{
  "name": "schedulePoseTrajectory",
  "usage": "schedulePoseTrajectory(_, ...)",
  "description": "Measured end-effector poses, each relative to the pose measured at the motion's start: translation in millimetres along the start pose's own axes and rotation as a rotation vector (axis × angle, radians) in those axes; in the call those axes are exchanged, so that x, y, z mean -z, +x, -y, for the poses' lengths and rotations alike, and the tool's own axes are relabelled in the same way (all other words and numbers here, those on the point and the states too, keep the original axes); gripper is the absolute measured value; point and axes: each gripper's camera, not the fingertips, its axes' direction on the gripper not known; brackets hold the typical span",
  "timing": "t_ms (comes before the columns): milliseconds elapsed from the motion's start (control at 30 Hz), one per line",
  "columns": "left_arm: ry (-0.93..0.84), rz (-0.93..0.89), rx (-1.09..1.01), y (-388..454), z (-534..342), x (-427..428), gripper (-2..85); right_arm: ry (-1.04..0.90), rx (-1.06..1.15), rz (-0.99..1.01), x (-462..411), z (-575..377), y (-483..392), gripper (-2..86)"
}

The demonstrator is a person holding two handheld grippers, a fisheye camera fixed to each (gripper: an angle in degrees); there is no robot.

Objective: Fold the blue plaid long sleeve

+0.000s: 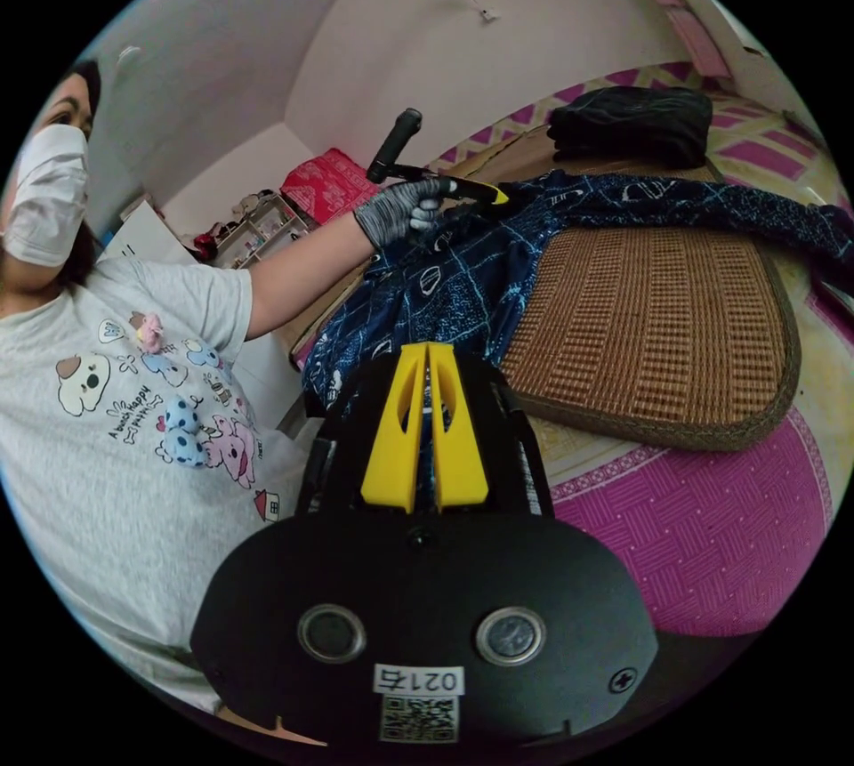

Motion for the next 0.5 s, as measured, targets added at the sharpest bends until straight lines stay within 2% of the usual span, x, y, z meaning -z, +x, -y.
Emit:
schedulePoseTrajectory(133,0.057,-0.034,0.007,-8.0,-5.9,14.5,-0.9,0.009,-0.011,0.004,-5.9,-1.6,0.7,-0.7)
schedulePoseTrajectory(333,-0.058,-0.012,-0.015,-16.1,-24.7,-31.8,-0.1,0.005,-0.015,0.008,-19.3,-1.4,-7.6,-0.7)
schedulePoseTrajectory(500,-0.047,-0.101,0.000,-44.8,-54.7,-38.0,6.2,-0.006,-0.014,-0.007,-29.2,0.5,-14.9,-0.7)
